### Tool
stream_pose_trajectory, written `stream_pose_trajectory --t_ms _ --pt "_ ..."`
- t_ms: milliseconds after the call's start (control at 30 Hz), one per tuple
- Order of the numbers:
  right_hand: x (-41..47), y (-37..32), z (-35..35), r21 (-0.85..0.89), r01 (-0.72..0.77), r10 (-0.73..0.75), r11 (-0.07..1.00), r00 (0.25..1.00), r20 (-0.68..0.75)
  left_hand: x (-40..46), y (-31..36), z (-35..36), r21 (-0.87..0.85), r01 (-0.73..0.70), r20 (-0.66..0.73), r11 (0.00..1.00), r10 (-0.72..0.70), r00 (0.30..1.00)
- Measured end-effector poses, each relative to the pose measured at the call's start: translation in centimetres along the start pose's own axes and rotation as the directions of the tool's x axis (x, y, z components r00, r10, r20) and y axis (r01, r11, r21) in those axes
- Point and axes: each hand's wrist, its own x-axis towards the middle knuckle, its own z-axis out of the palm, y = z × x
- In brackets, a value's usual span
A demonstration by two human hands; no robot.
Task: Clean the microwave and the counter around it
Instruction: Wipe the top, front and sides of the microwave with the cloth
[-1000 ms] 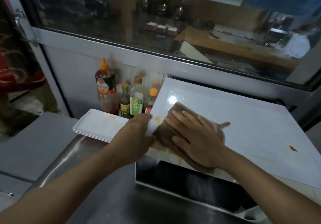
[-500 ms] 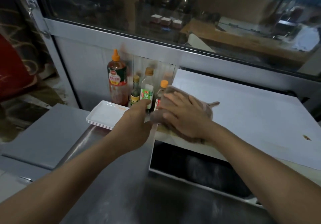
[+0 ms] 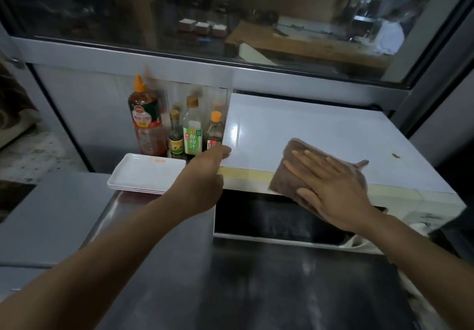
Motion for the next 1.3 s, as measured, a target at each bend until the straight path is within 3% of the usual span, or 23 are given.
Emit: stream_pose_trajectory --t_ms 133,267,333,467,667,767,933,1067,1200,1300 --pt "1.2 -3.4 0.8 0.003 -0.108 0.108 0.994 0.994 -0.024 -0.5 -0.2 -0.2 0.025 -0.068 -0.020 0.997 0.069 0.997" --pt "4.1 -7.1 1.9 -0.007 -0.108 0.107 0.994 0.992 -0.069 -0.5 0.2 0.1 0.021 -0.035 -0.017 0.999 0.035 0.999" --pt "4.3 -7.1 2.0 -0.022 -0.079 0.077 0.997 0.994 -0.081 -0.7 0.7 0.6 0.108 -0.093 -0.075 0.990 0.101 0.992" --pt "1.6 -3.1 1.6 -0.029 -0.014 0.011 0.999 0.995 -0.099 -0.5 2.1 2.6 0.298 -0.222 -0.088 0.928 0.259 0.962" --pt "-5.7 7.1 1.4 -0.038 -0.174 0.172 0.984 0.983 -0.059 1.1 6.0 6.0 0.297 -0.320 -0.008 0.900 0.337 0.941" --pt "-8.3 10.3 1.5 -0.044 -0.252 0.250 0.967 0.967 -0.039 1.5 6.5 7.0 0.309 -0.303 0.017 0.902 0.313 0.950" --pt "-7.3 7.9 1.8 0.029 -0.303 0.304 0.953 0.942 -0.143 1.9 7.4 7.4 0.356 -0.249 0.011 0.901 0.263 0.965" --pt "-4.9 4.6 2.6 0.088 -0.248 0.259 0.965 0.955 -0.143 2.5 9.8 9.5 0.311 -0.319 0.041 0.896 0.322 0.946" --pt "-6.5 7.8 2.8 0.029 -0.162 0.164 0.986 0.979 -0.118 3.4 12.1 11.8 0.261 -0.333 0.048 0.906 0.333 0.942" --pt "-9.4 12.0 2.6 0.057 -0.229 0.233 0.972 0.968 -0.087 3.9 12.9 13.0 0.313 -0.338 0.066 0.888 0.335 0.940"
